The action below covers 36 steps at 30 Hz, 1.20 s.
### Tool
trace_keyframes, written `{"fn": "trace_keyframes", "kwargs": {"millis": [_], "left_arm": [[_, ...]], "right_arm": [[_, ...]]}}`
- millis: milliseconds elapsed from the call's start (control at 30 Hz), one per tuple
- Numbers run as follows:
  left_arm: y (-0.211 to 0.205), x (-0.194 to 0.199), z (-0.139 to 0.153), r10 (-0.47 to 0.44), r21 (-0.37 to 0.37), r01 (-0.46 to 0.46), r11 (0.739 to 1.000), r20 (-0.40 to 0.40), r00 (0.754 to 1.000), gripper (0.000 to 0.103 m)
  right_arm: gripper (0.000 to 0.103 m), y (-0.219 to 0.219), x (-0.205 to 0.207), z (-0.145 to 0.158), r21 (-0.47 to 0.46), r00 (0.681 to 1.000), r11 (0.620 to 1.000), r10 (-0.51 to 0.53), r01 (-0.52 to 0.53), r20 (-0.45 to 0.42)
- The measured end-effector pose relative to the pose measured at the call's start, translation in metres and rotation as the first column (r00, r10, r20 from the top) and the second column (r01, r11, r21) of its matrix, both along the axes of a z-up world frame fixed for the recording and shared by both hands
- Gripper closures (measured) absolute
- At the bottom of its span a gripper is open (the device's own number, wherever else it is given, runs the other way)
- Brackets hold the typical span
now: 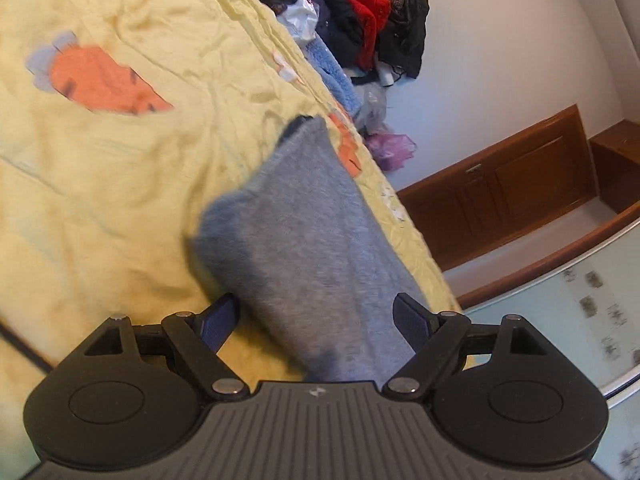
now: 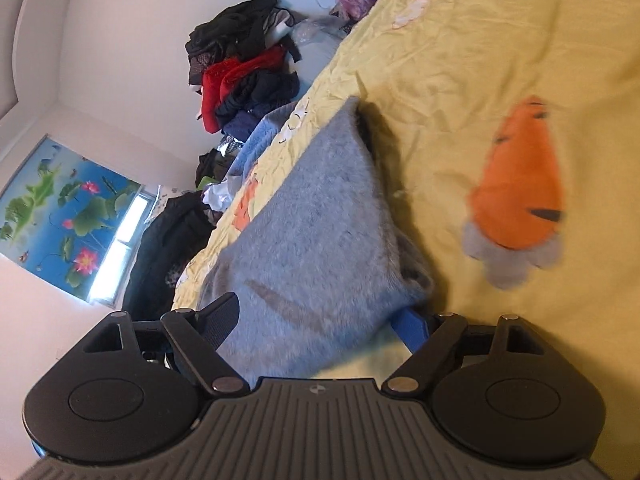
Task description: Fold small clothes
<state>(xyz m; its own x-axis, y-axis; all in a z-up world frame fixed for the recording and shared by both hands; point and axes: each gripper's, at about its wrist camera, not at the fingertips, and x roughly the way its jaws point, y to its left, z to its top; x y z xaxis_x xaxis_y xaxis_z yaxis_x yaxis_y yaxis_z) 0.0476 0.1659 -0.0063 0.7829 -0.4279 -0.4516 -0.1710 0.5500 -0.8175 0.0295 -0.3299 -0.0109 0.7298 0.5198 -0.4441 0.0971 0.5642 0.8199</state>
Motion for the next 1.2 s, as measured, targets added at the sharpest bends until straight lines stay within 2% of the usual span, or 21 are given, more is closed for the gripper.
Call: {"fn": "trace_keyframes", "kwargs": {"millis": [167,200,233,267,300,333,367,433,467,500,533,633,733,867,1033,1133,1200], "left_arm": [[-0.005,0.019,-0.002,0.038,0.001,-0.038,0.999,-0.013,0.999,0.02],[-0.006,0.02,-0.003,0.049,0.002,-0.049,0.999,-0.015,0.999,0.029],[-0.006,0.021,-0.004,0.053,0.006,-0.053,0.999,-0.025,0.998,0.045],[-0.006,0.023,-0.008,0.051,0.01,-0.05,0.999,-0.043,0.998,0.051],[-0.005,0.022,-0.012,0.066,0.016,-0.065,0.998,-0.055,0.996,0.065],[-0.003,0.02,-0.016,0.087,0.014,-0.087,0.996,-0.058,0.994,0.074],[0.0,0.017,-0.02,0.106,-0.002,-0.106,0.994,-0.059,0.993,0.076],[0.005,0.013,-0.023,0.123,-0.034,-0.125,0.992,-0.054,0.991,0.076],[0.005,0.012,-0.022,0.129,-0.029,-0.131,0.991,-0.057,0.99,0.077],[0.004,0.012,-0.022,0.133,-0.012,-0.134,0.991,-0.064,0.989,0.085],[0.002,0.014,-0.021,0.131,0.013,-0.13,0.991,-0.074,0.989,0.095],[0.0,0.014,-0.016,0.141,0.059,-0.137,0.989,-0.08,0.987,0.098],[0.001,0.0,0.004,0.151,0.045,-0.15,0.988,-0.014,0.988,0.098],[0.002,-0.026,0.032,0.102,0.054,-0.105,0.993,0.048,0.994,0.099],[0.006,-0.093,0.049,0.039,0.059,-0.042,0.997,0.063,0.997,0.099],[0.005,-0.15,0.048,0.001,0.114,-0.005,0.994,0.028,1.0,0.099],[0.004,-0.182,0.041,-0.021,0.165,0.025,0.986,-0.024,1.0,0.098]], "right_arm": [[0.019,0.022,0.026,0.0,-0.032,1.0,0.999,0.007,-0.006,0.021],[0.019,0.023,0.027,-0.001,-0.025,1.0,1.0,0.0,0.0,0.025],[0.021,0.022,0.027,-0.001,-0.015,1.0,1.0,-0.008,0.009,0.028],[0.023,0.021,0.027,-0.002,-0.007,0.999,1.0,-0.021,0.021,0.027],[0.029,0.02,0.028,-0.004,-0.006,0.999,1.0,-0.028,0.028,0.022],[0.037,0.019,0.029,-0.006,-0.008,0.999,0.999,-0.031,0.031,0.017],[0.044,0.018,0.029,-0.009,-0.016,0.999,0.999,-0.038,0.039,0.007],[0.069,0.017,0.03,-0.017,-0.017,0.999,0.999,-0.04,0.04,-0.029],[0.075,0.016,0.031,-0.022,-0.006,0.998,0.999,-0.041,0.04,-0.039],[0.085,0.015,0.031,-0.026,-0.002,0.998,0.999,-0.049,0.049,-0.051],[0.088,0.014,0.032,-0.029,0.004,0.997,0.999,-0.053,0.053,-0.059],[0.088,0.013,0.033,-0.026,0.013,0.997,0.998,-0.056,0.057,-0.049],[0.089,0.012,0.03,-0.005,0.007,0.999,0.999,-0.046,0.046,0.004],[0.088,0.01,0.016,0.03,-0.017,0.997,1.0,-0.005,0.006,0.072],[0.088,0.002,-0.031,0.05,-0.03,0.993,0.996,0.083,-0.08,0.083],[0.088,-0.008,-0.081,0.051,0.03,0.99,0.992,0.123,-0.125,0.067],[0.088,-0.014,-0.115,0.046,0.07,0.989,0.986,0.146,-0.148,0.035]]}}
